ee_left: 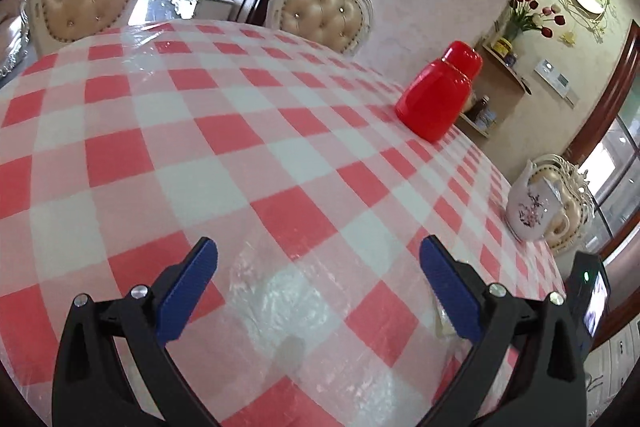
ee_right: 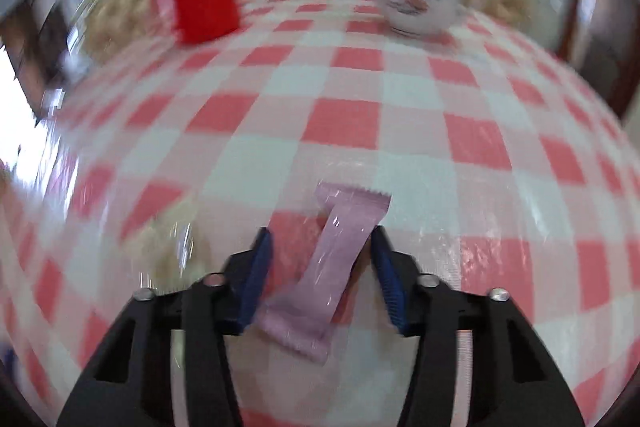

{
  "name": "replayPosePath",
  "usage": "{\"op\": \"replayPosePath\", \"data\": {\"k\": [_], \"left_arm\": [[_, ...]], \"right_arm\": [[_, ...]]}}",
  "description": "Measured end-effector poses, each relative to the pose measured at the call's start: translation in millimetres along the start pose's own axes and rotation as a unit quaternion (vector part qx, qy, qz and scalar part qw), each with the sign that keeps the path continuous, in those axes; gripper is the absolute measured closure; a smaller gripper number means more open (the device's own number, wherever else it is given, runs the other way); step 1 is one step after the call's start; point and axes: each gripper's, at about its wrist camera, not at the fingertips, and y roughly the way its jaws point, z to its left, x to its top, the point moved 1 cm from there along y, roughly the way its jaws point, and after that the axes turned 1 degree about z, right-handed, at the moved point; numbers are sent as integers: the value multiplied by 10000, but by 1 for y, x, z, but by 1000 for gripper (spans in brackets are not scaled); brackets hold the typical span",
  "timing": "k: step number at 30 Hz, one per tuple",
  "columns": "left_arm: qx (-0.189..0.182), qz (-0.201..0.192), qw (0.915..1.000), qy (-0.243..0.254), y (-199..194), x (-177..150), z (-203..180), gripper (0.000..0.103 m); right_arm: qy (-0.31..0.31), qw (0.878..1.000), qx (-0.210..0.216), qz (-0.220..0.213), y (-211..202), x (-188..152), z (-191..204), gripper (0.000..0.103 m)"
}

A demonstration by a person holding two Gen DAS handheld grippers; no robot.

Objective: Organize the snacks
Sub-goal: 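Grasp the pink wrapper with the right tool while the left tool grasps the clear printed bun pack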

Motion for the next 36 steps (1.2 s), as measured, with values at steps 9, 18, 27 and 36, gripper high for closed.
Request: {"op": "replayPosePath", "data": {"k": [9, 18, 27, 36], "left_arm": [[-366, 739, 9921, 947, 18, -27, -39, 2], [-321, 983, 9809, 1649, 49, -55, -110, 2], [265, 1251, 9671, 2199, 112, -60, -175, 2], [-45, 1261, 9523, 2779, 101, -67, -174, 57]], "right_arm": [[-292, 9977, 617, -7, -47, -56, -69, 82], [-373, 9944, 990, -90, -78, -82, -77, 82], [-127, 9954, 922, -230, -85, -74, -92, 82], [38, 9924, 1184, -328, -93, -73, -93, 82]]}}
